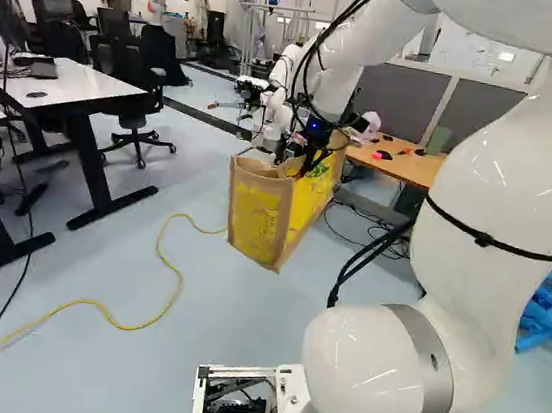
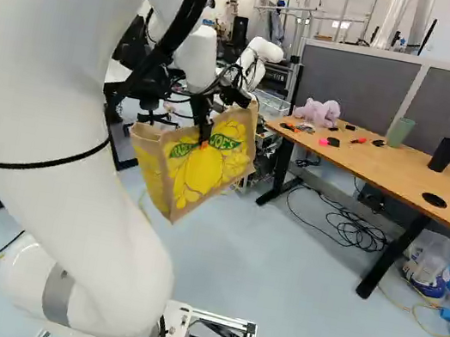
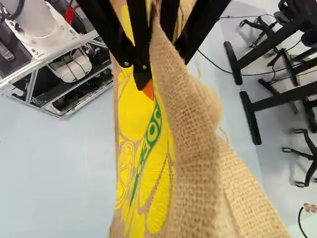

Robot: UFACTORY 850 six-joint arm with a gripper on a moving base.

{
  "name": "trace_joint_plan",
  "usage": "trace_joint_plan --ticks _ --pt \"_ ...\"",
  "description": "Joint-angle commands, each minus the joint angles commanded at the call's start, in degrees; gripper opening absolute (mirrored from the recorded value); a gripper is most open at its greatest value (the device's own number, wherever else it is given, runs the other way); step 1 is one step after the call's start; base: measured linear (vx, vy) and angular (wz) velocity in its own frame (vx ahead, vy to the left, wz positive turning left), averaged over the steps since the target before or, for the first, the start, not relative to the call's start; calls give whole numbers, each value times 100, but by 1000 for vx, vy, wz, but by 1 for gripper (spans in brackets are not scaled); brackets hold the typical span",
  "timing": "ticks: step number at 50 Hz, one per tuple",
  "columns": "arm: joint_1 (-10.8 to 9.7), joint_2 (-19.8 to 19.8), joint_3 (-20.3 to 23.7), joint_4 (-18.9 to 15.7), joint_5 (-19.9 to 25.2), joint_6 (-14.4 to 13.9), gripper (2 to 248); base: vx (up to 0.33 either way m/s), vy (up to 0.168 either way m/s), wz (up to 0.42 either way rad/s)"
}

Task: Pick up the bag on the ground and place it on the table

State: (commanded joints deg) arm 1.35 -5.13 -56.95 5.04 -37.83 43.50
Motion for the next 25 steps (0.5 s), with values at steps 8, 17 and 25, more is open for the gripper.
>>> trace_joint_plan --ticks 8,17,25 --pt "-1 120 -15 0 -149 0 22 0 0 0" --pt "-1 254 -36 -10 -362 0 22 0 0 0" --pt "-2 372 -57 -37 -582 0 22 0 0 0"
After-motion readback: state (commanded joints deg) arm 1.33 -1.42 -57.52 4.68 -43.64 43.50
